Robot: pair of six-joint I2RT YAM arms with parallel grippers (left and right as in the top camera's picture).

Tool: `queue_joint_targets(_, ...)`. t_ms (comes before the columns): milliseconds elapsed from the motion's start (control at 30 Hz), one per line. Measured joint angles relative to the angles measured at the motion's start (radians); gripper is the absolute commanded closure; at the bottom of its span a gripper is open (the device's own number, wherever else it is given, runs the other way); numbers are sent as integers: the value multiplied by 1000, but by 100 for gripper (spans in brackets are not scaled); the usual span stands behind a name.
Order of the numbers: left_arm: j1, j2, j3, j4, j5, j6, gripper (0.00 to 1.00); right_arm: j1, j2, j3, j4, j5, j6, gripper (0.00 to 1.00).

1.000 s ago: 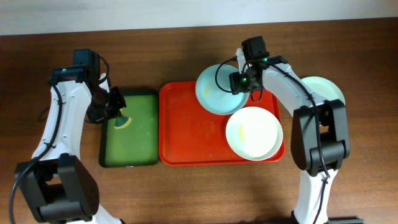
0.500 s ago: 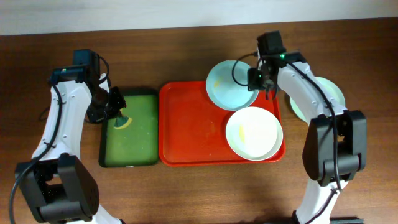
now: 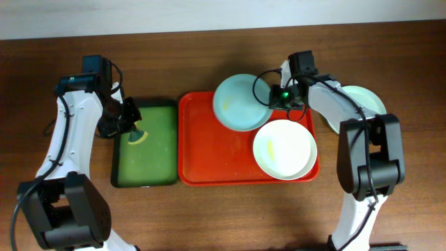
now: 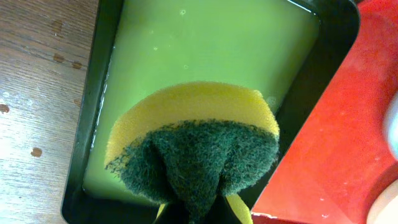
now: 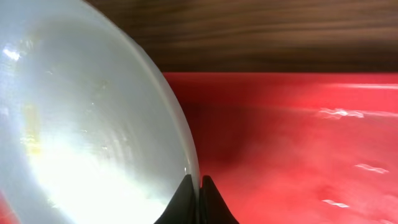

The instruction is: Clean dirty plates on tray and stack at the side

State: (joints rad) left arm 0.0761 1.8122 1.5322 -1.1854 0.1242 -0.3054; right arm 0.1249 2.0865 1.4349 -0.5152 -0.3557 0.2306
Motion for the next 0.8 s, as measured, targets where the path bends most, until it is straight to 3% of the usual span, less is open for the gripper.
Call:
queue_joint_targets(67, -3, 0, 0, 4, 12, 0, 100, 29, 2, 0, -3, -148, -22, 96)
queue_joint_targets(167, -66, 0, -2, 18, 31, 26, 100, 132, 2, -2, -82, -219, -52, 96)
queue_joint_targets(400, -243, 0, -6, 71, 49, 43, 100, 216, 3, -5, -298, 27, -109, 96)
queue_joint_targets(533, -364, 5, -19, 160, 52, -48, 100, 219, 3, 0, -304, 43, -112, 96)
queue_joint_targets(667, -483, 158, -56, 292, 53, -167, 100, 221, 3, 0, -303, 45, -111, 96)
queue_joint_targets(800, -533, 249, -61, 320, 53, -213, 100, 221, 3, 0, -299, 45, -112, 96)
